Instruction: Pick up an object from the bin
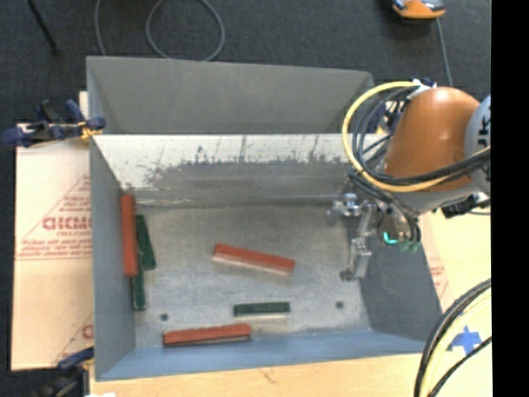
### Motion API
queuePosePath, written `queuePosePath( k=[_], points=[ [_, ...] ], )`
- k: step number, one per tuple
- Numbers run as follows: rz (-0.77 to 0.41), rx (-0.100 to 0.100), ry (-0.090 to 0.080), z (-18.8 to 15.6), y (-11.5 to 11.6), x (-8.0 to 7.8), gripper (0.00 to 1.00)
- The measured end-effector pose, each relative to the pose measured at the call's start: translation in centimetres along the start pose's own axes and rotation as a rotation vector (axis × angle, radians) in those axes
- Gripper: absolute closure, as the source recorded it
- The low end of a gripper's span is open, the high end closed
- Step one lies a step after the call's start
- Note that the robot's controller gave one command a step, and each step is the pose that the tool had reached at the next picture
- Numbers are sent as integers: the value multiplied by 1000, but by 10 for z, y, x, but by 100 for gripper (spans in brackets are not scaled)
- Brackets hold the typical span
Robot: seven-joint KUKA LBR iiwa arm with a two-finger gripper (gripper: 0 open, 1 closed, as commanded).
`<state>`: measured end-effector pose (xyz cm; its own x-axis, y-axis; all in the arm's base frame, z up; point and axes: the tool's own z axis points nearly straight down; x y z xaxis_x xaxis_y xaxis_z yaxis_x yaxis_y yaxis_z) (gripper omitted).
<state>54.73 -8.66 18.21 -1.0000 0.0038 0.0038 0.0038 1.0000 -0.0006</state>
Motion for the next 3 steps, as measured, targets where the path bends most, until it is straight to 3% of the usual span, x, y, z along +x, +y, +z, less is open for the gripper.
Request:
queuePosePath(
  k=[1, 2, 3],
  points=[
    [-70, -2, -3, 115, 51, -42, 0],
    [-70, 1, -8, 111, 49, -43, 100],
    [-81, 2, -17, -26, 44, -54, 100]
  ],
)
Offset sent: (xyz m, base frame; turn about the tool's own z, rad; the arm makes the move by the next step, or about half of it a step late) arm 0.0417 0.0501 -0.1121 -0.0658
